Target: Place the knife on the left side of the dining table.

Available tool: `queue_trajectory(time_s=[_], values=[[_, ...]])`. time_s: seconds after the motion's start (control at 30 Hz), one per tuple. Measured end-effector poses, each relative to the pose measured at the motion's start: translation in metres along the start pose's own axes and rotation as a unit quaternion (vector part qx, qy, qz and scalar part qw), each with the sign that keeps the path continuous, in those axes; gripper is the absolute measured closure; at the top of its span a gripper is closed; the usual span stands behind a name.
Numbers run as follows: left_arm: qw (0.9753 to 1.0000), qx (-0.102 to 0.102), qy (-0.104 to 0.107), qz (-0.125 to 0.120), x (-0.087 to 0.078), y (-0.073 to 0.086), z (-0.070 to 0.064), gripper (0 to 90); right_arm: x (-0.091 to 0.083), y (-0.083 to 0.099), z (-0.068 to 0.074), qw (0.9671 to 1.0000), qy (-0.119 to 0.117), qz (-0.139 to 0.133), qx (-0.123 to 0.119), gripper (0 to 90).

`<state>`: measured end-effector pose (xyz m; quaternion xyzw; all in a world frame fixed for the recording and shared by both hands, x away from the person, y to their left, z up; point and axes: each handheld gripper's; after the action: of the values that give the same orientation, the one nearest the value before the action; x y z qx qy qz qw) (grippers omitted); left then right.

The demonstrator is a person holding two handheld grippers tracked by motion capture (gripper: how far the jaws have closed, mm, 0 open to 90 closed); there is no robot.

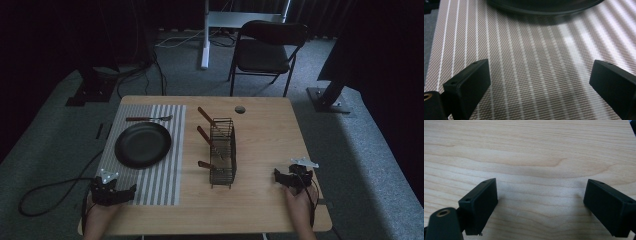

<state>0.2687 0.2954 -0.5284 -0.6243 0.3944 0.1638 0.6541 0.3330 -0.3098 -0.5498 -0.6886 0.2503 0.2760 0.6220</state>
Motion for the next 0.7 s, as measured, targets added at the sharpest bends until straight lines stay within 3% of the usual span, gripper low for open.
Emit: queue_trajectory(time_s=[0.07, 0.17, 0.3, 0.37, 0.57, 0.7], values=[[0.9999, 0.007, 0.012, 0.000, -0.002, -0.003, -0.005, 4.0, 0.000, 0.000, 0.000, 1.0000, 0.000, 0.000, 0.000, 11.1], [0.9997, 0.020, 0.012, -0.003, -0.005, -0.007, -0.014, 4.0, 0.000, 0.000, 0.000, 1.0000, 0.000, 0.000, 0.000, 11.1], [0.9993, 0.026, 0.025, -0.009, -0.009, -0.012, -0.023, 4.0, 0.000, 0.000, 0.000, 1.0000, 0.000, 0.000, 0.000, 11.0], [0.9988, 0.025, 0.041, -0.011, -0.010, -0.016, -0.025, 4.0, 0.000, 0.000, 0.000, 1.0000, 0.000, 0.000, 0.000, 11.0], [0.9977, 0.042, 0.049, -0.021, -0.014, -0.025, -0.033, 4.0, 0.000, 0.000, 0.000, 1.0000, 0.000, 0.000, 0.000, 11.1], [0.9955, 0.053, 0.068, -0.038, -0.016, -0.032, -0.041, 4.0, 0.000, 0.000, 0.000, 1.0000, 0.000, 0.000, 0.000, 11.1]])
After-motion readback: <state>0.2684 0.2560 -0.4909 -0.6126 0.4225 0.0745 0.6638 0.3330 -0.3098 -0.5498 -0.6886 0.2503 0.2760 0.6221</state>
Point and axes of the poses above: each handheld gripper's, and its own axes: x roughly forward along the jaws, y roughly out of its underside, z roughly to its left, and after that the axes turned 7 degrees about y, right-handed
